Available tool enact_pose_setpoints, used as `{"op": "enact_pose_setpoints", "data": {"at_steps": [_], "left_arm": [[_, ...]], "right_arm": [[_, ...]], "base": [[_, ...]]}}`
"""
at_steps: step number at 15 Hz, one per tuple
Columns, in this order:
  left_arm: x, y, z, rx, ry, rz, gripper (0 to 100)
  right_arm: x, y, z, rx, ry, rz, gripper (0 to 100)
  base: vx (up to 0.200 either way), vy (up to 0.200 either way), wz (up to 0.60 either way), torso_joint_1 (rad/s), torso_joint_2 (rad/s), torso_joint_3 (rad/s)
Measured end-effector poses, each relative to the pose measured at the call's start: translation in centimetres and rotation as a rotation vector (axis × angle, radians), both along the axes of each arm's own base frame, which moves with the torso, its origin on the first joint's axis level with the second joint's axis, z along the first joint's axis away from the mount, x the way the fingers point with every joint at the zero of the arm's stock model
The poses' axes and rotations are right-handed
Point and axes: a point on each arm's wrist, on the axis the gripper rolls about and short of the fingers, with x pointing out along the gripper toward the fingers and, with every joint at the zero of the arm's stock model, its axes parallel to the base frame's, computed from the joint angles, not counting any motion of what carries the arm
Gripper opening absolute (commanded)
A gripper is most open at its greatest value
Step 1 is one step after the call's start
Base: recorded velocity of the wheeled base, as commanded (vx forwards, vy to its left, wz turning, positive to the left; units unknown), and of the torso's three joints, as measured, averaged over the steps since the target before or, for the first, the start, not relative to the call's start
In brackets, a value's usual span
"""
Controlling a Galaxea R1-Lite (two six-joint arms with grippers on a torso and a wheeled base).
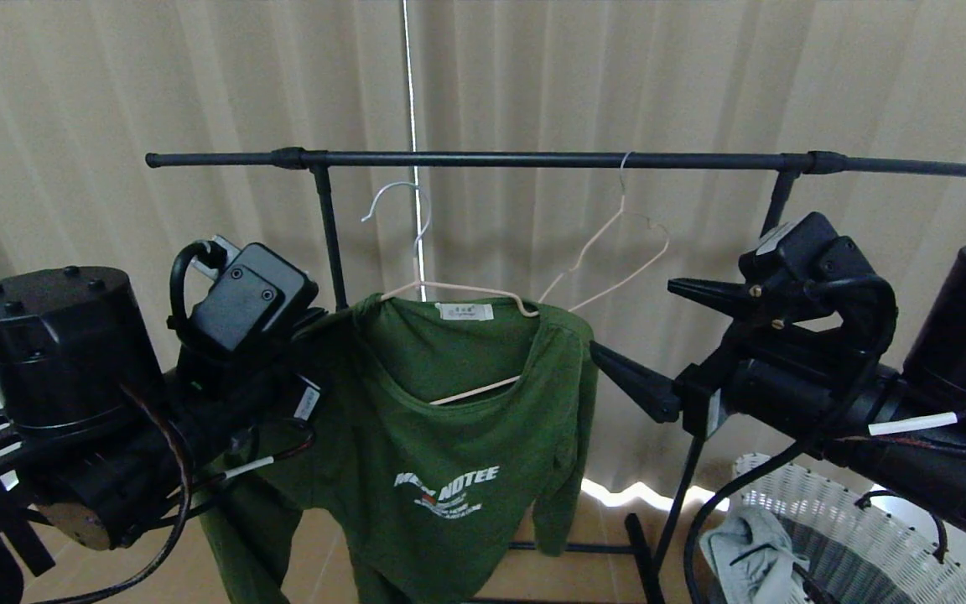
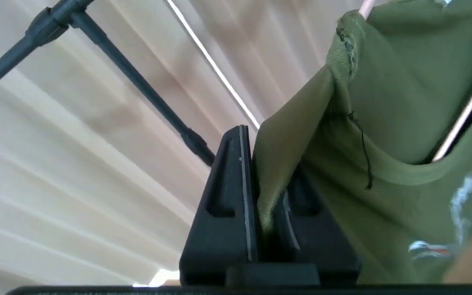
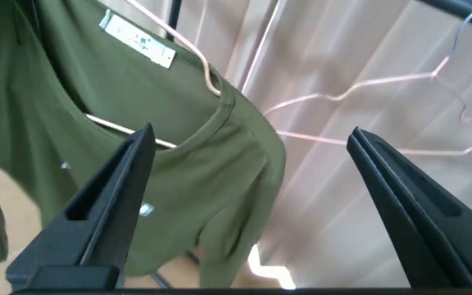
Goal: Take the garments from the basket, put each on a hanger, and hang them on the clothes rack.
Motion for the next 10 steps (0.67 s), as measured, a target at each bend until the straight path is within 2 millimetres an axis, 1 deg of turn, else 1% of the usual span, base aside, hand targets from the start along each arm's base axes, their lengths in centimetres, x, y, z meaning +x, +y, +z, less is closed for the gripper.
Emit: {"op": "enact_pose_setpoints", "data": {"at_steps": [4, 10], "left_arm": [[-0.18, -0.17, -0.01, -0.001, 0.001, -0.007, 0], [-0.44, -0.06, -0.19, -0.003, 0.008, -0.018, 0]], "right_arm": [[0.64, 0.50, 0.22, 0.000, -0.013, 0.001, 100], [0.81, 0.62, 0.02, -0.013, -0.012, 0.000, 100]], "base": [[0.000, 0.000, 0.00, 0.000, 0.00, 0.000], [0.000, 0.000, 0.00, 0.000, 0.00, 0.000]]}}
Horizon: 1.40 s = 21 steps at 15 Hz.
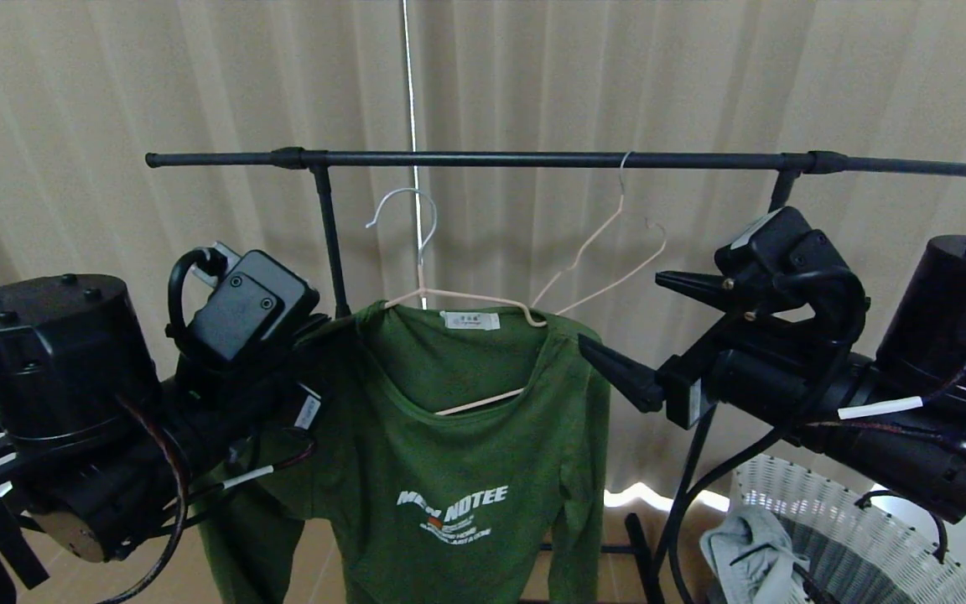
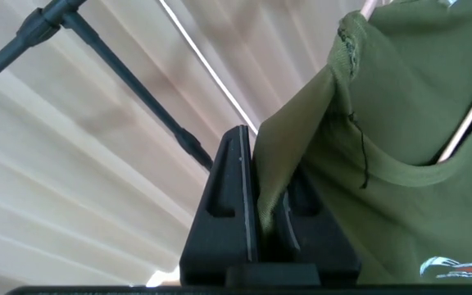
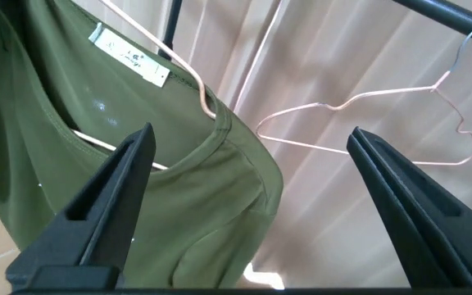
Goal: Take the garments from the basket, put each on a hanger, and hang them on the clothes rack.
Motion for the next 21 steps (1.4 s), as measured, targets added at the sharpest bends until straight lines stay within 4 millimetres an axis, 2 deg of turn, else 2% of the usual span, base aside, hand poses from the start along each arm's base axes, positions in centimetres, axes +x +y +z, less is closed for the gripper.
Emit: {"op": "enact_pose_setpoints", "data": {"at_steps": [4, 8, 13, 21], "left_arm": [[-0.3, -0.5, 0.0, -0.001, -0.001, -0.025, 0], [-0.8, -1.3, 0.1, -0.002, -0.005, -0.061, 0], [-1.7, -2.3, 0.3, 0.003, -0.013, -0.118, 0], [-2.8, -2.3, 0.5, -0.010, -0.021, -0.190, 0]], "right_arm": [[0.6, 0.6, -0.2, -0.035, -0.015, 0.008, 100], [1.3, 2.2, -0.7, -0.075, -0.020, 0.034, 100], [3.9, 3.9, -0.8, -0.095, -0.043, 0.019, 100], [5.0, 4.0, -1.9, -0.111, -0.017, 0.001, 100]], "base": [[0.000, 0.000, 0.00, 0.000, 0.00, 0.000], [0.000, 0.000, 0.00, 0.000, 0.00, 0.000], [0.000, 0.000, 0.00, 0.000, 0.00, 0.000], [0.000, 0.000, 0.00, 0.000, 0.00, 0.000]]}}
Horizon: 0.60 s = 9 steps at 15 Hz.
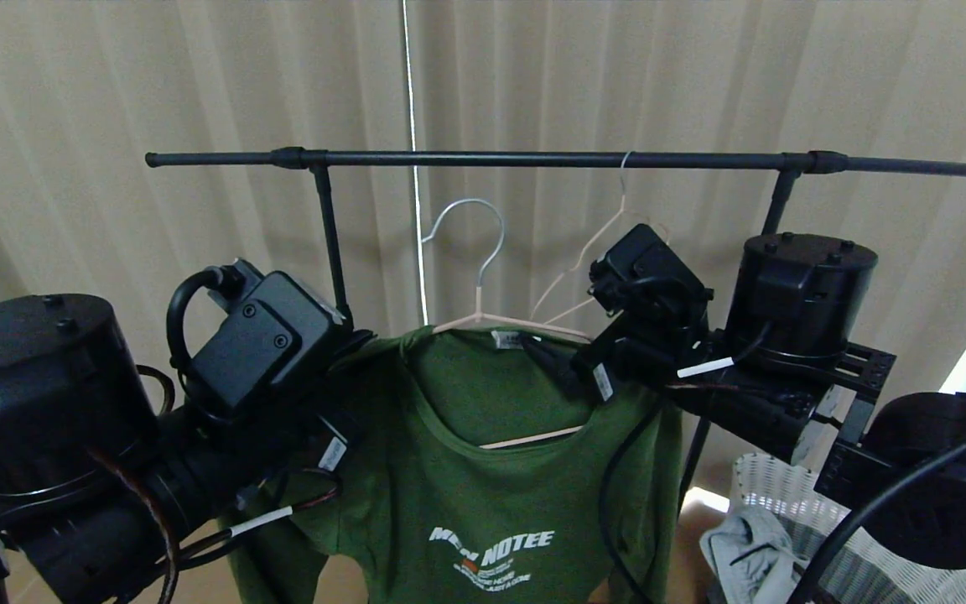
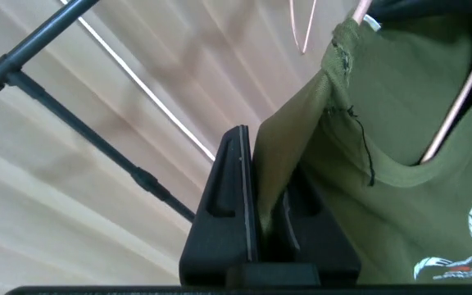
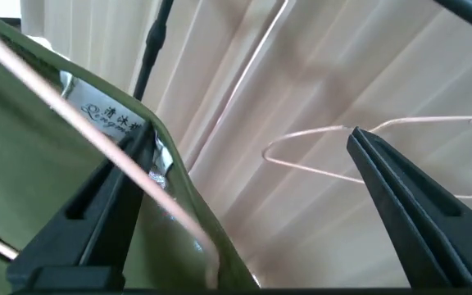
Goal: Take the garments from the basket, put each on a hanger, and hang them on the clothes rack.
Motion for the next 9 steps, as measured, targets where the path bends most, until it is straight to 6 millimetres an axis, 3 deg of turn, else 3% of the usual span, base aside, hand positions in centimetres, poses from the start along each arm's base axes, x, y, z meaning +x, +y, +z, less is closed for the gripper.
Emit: {"op": "enact_pose_setpoints", "data": {"at_steps": [1, 9], "left_arm": [[-0.01, 0.05, 0.04, -0.003, 0.000, 0.002, 0], [0.12, 0.12, 0.09, -0.009, 0.000, 0.006, 0]], "right_arm": [[-0.03, -0.05, -0.06, -0.001, 0.002, -0.001, 0], [-0.32, -0.18, -0.39, -0.008, 0.012, 0.004, 0]], "base": [[0.000, 0.000, 0.00, 0.000, 0.00, 0.000], [0.000, 0.000, 0.00, 0.000, 0.00, 0.000]]}}
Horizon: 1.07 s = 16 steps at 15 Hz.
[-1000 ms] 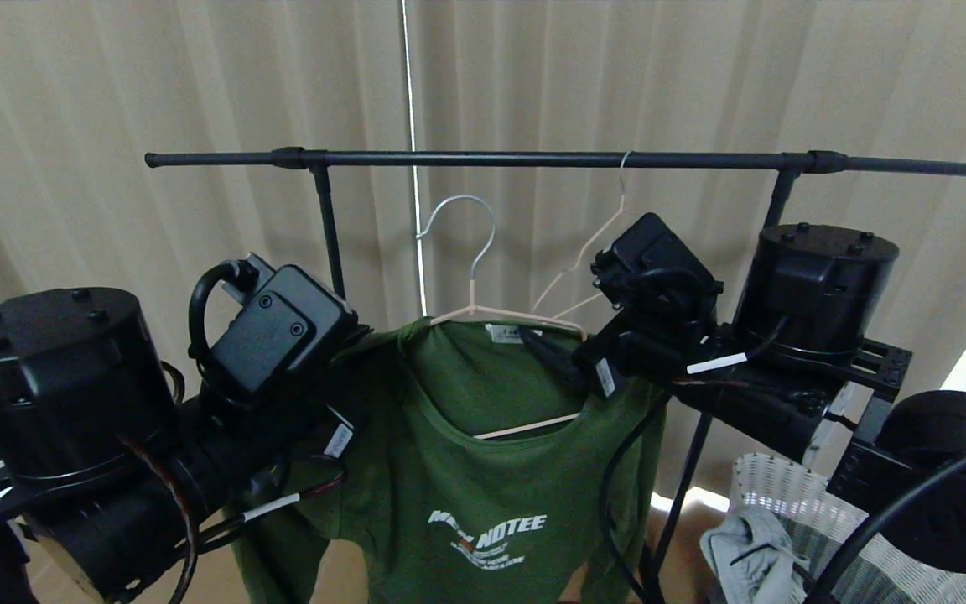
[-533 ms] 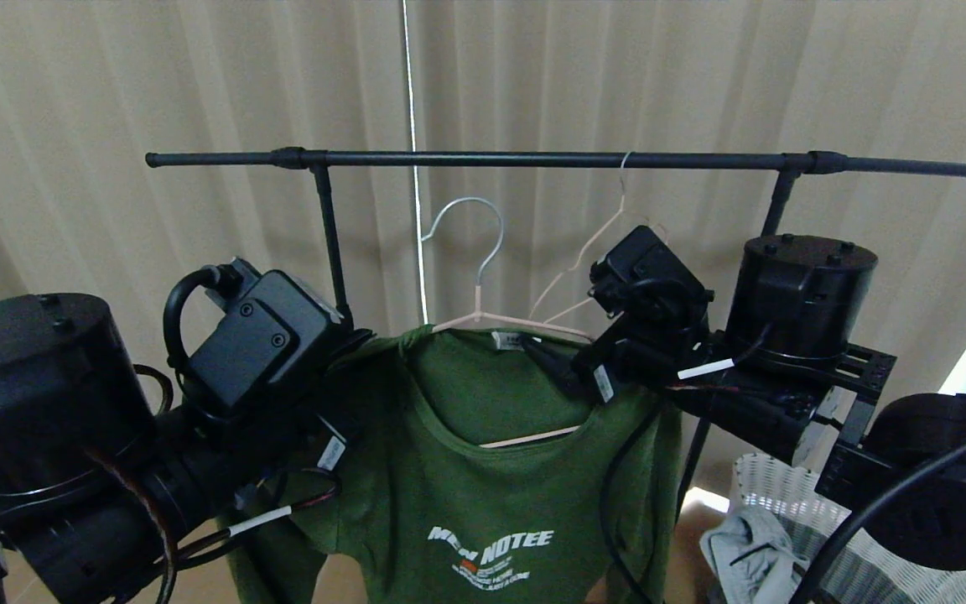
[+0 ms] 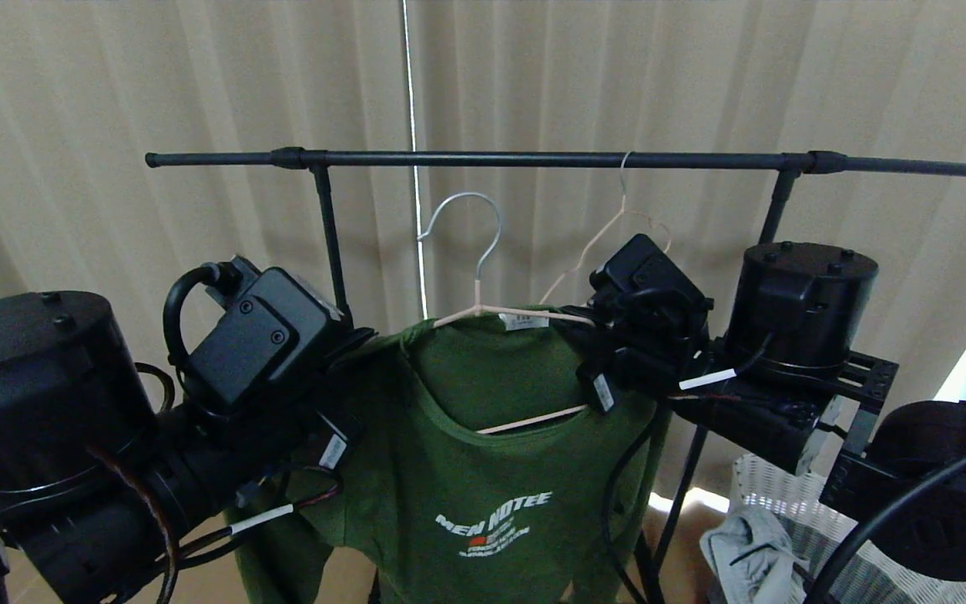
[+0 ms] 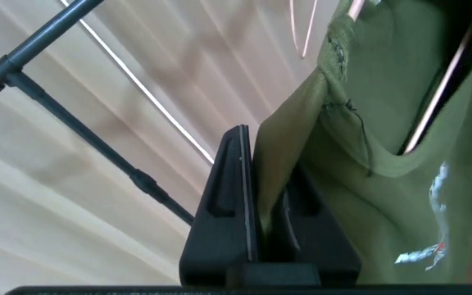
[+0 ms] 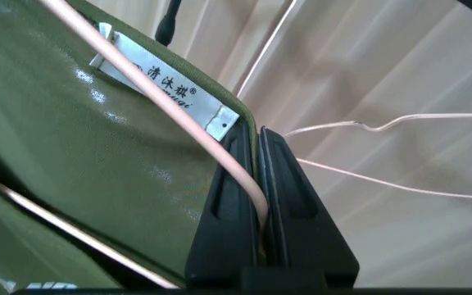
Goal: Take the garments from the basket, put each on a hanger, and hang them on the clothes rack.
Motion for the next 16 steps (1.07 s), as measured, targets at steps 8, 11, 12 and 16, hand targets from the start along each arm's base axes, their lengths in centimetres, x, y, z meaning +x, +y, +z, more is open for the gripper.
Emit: {"op": "enact_pose_setpoints", "data": {"at_steps": [8, 11, 12, 16], "left_arm": [[0.2, 0.4, -0.1, 0.001, 0.002, 0.021, 100], [0.0, 0.5, -0.5, 0.009, 0.015, 0.007, 100], [-0.1, 0.6, -0.6, 0.009, 0.020, -0.004, 100], [-0.8, 1.4, -0.4, -0.023, 0.022, -0.005, 100]], "right_arm": [[-0.3, -0.3, 0.5, 0.006, -0.009, -0.007, 0], [-0.5, -0.7, 0.9, 0.012, -0.023, -0.042, 0], [-0.5, -1.0, 1.1, 0.014, -0.027, -0.065, 0], [0.2, -3.2, 1.6, 0.020, -0.041, -0.166, 0]], "base": [[0.000, 0.000, 0.00, 0.000, 0.00, 0.000], [0.000, 0.000, 0.00, 0.000, 0.00, 0.000], [0.000, 0.000, 0.00, 0.000, 0.00, 0.000], [0.000, 0.000, 0.00, 0.000, 0.00, 0.000]]}}
